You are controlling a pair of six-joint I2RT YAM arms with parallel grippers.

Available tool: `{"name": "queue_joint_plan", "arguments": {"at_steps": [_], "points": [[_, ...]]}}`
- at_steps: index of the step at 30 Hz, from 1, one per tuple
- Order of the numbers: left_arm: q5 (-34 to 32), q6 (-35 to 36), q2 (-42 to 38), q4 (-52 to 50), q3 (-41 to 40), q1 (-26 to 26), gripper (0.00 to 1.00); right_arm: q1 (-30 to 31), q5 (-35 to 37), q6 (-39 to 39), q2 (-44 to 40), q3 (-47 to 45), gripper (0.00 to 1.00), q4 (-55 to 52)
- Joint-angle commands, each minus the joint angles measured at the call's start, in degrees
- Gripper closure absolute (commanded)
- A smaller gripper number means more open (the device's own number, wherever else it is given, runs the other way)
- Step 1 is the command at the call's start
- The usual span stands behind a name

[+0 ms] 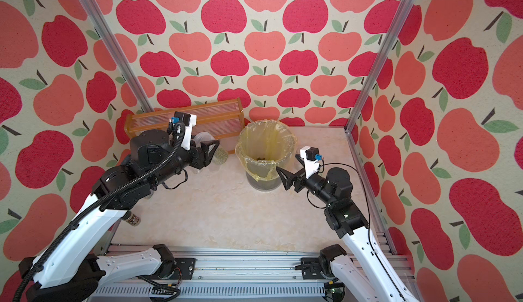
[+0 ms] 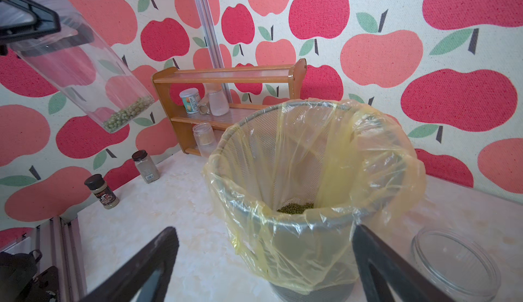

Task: Empty moldy mung beans from jars
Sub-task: Pick up the jar from the center of the board.

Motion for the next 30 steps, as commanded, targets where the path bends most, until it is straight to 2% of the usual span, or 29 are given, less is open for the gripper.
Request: {"name": "queue_joint_plan", "arguments": {"at_steps": [1, 5, 9, 16, 30], "points": [[5.1, 0.0, 3.1, -2.4, 4.9, 1.0, 0.45, -0.1, -3.2, -0.8, 1.8, 2.5, 0.01, 5.7], [7.2, 0.9, 8.5, -2.0, 11.2, 2.3, 0.46, -0.1, -4.5, -2.4, 7.1, 6.6, 0.01, 7.8], [10.5, 1.0, 15.1, -2.6, 18.9, 3.1, 0.46, -0.1, -6.4, -2.5, 10.4, 8.1, 0.01, 14.7], [19.6, -2.5, 25.8, -4.7, 30.2, 6.9, 0.46, -0.1, -5.9, -1.4, 14.5, 11.1, 0.01, 17.8], [29.3, -5.3, 41.3, -9.9, 51.6, 9.5, 0.46, -0.1, -10.4, -1.7, 18.6, 12.4, 0.01, 21.2]]}}
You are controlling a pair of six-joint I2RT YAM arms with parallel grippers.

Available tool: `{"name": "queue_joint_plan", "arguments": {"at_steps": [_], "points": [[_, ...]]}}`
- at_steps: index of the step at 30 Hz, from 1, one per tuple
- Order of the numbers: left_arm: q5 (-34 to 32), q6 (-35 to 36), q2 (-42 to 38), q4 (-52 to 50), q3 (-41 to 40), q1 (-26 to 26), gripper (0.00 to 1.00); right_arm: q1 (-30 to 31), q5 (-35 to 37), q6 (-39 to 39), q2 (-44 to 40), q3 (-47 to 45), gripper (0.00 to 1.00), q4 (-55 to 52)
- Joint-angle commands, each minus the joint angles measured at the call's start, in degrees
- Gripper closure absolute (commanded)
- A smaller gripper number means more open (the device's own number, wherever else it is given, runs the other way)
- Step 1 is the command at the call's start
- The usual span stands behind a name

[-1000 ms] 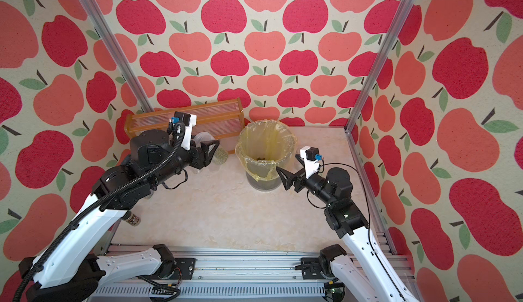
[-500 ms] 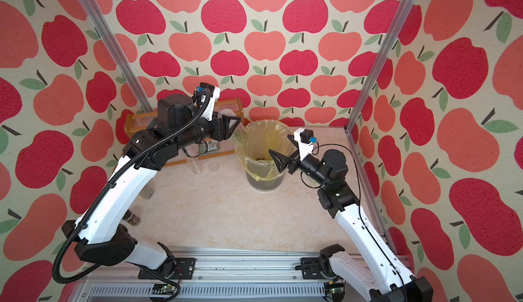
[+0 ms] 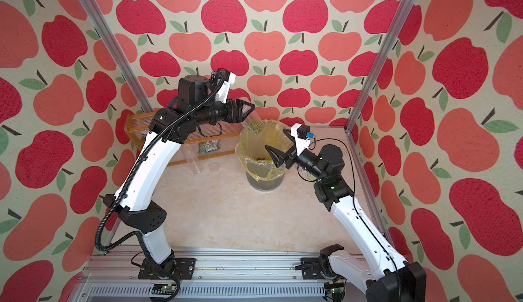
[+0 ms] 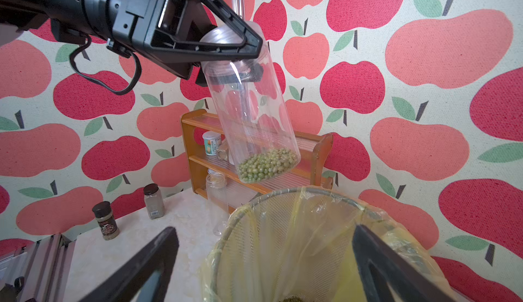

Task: Empty moldy mung beans from jars
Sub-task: Pick up the jar from the center of the board.

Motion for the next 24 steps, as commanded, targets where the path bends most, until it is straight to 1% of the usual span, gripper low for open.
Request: {"name": "queue_joint_plan", "arguments": {"at_steps": [1, 7, 10, 14, 18, 24], "points": [[4.3, -1.9, 1.8, -2.1, 4.4, 0.7, 0.46, 0.0, -2.5, -0.1, 1.1, 2.8, 0.01, 2.2], [7.3, -3.5, 3.1, -1.5, 4.8, 0.8, 0.46, 0.2, -1.3, -0.9, 4.1, 4.6, 0.01, 5.1], [7.5, -3.4, 3.3, -1.6, 4.9, 0.7, 0.46, 0.3, -1.2, -2.1, 6.6, 6.9, 0.01, 5.4], [8.4, -3.3, 3.4, -1.8, 4.9, 0.6, 0.46, 0.4, -2.5, -4.5, 10.3, 10.8, 0.01, 3.5], [8.7, -2.8, 3.7, -2.3, 5.2, 0.7, 0.46, 0.5, -4.9, -7.0, 13.4, 14.9, 0.01, -0.7], [10.7, -3.3, 4.1, -1.4, 5.5, 0.5, 0.46, 0.9, -6.7, -7.9, 16.8, 18.1, 0.01, -2.3]]}}
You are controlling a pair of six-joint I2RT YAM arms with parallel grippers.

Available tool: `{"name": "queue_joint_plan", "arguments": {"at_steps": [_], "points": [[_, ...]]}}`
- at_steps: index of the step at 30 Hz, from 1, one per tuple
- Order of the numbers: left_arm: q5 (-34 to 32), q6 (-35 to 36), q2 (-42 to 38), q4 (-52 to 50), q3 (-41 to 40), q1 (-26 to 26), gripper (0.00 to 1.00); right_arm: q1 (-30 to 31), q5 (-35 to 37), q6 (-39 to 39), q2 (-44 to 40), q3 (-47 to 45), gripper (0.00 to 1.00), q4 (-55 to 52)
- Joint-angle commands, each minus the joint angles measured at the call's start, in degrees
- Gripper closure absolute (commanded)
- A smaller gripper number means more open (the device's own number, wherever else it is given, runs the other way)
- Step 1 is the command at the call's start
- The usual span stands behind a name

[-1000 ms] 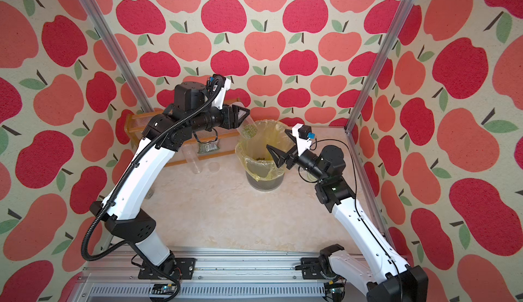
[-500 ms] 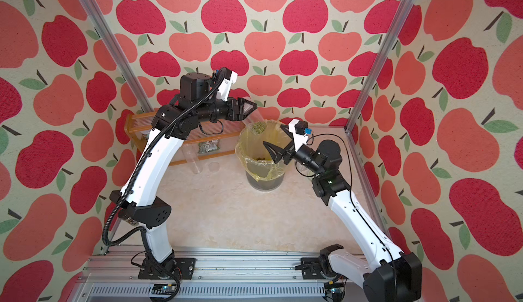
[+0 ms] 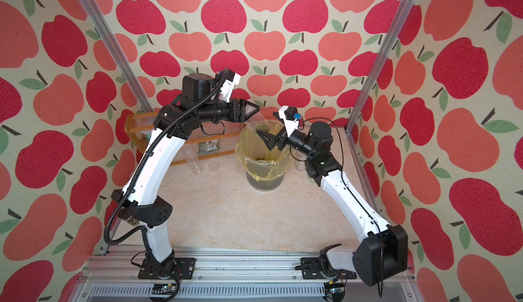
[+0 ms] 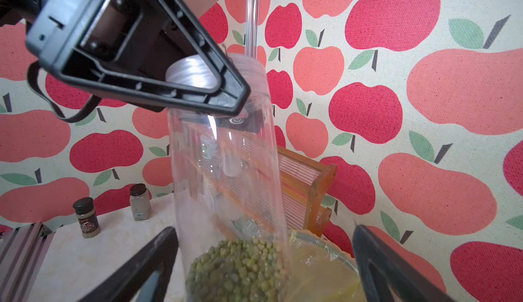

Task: Empty moldy mung beans from jars
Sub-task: Pick up the jar from the center of the board.

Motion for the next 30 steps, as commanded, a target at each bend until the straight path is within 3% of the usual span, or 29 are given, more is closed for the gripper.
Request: {"name": "queue_joint_plan", "arguments": {"at_steps": [1, 12, 20, 30], "points": [[2.5, -0.4, 1.0, 0.5, 2.2, -0.1, 0.46, 0.7, -2.8, -1.8, 1.6, 2.6, 0.01, -1.9], [3.3, 0.2, 0.4, -0.1, 2.3, -0.9, 0.46, 1.5, -5.3, -1.1, 6.0, 5.7, 0.03, -1.0], [2.3, 1.1, 0.3, -0.4, 1.8, -0.9, 0.46, 2.2, -5.2, 1.2, 6.5, 4.1, 0.24, 3.2], [3.0, 0.8, 0.7, -0.1, 1.6, -0.2, 0.46, 2.3, -4.8, 6.0, 6.4, 0.9, 0.42, 10.8]]}}
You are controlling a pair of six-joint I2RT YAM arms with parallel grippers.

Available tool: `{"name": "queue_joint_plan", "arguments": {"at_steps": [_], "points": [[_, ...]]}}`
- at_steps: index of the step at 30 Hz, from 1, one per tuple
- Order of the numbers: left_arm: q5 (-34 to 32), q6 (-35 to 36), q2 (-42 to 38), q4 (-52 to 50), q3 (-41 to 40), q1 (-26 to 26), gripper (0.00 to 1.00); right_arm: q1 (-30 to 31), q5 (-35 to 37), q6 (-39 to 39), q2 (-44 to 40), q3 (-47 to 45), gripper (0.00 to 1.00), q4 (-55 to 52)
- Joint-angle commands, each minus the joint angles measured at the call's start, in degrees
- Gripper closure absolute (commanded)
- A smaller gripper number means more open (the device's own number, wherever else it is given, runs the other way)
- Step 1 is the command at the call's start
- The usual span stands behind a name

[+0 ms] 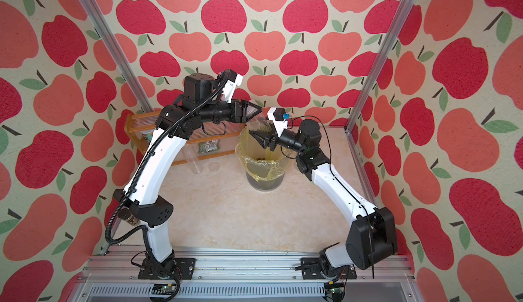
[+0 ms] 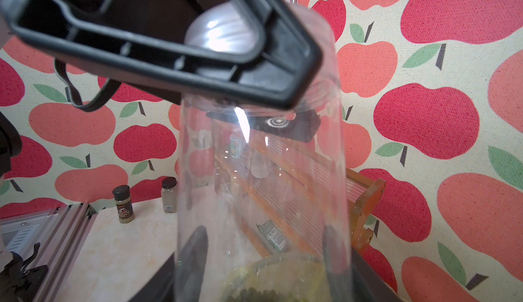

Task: Empty moldy mung beans from jars
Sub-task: Pick up the jar from the center of the board.

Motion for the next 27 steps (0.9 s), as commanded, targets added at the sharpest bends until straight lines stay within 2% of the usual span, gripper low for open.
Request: {"name": "queue_joint_plan", "arguments": {"at_steps": [1, 7, 10, 11, 12, 17, 21, 27], "points": [[1.2, 0.6, 0.3, -0.1, 1.3, 0.2, 0.45, -0.2, 1.4, 4.6, 0.3, -0.5, 0.44, 4.7], [1.6, 0.2, 1.0, 0.9, 1.1, 0.3, 0.41, -0.2, 2.0, 6.5, 0.6, -1.3, 0.5, 6.1], [3.1, 0.7, 1.4, 1.9, 1.1, 0.3, 0.3, -0.2, 2.7, 6.9, 0.2, -2.1, 0.51, 6.2], [3.8, 1.2, 1.4, 2.2, 1.1, 0.2, 0.2, -0.2, 3.0, 6.6, -0.2, -2.5, 0.51, 5.8], [4.3, 1.7, 1.4, 2.4, 1.2, 0.3, 0.14, -0.3, 3.3, 6.2, -0.5, -2.7, 0.51, 5.4], [4.2, 5.1, -0.6, 3.7, -0.3, 0.3, 0.02, -1.0, 5.1, 5.0, -1.8, -3.5, 0.51, 2.4], [3.0, 3.6, -3.9, 9.0, -6.3, 0.9, 0.0, -1.3, 6.0, 5.7, -3.5, -4.7, 0.51, 2.8], [-0.1, -0.2, -11.2, 25.4, -23.5, 1.1, 0.04, -1.3, 7.6, 6.7, -6.9, -6.7, 0.51, 3.6]]}}
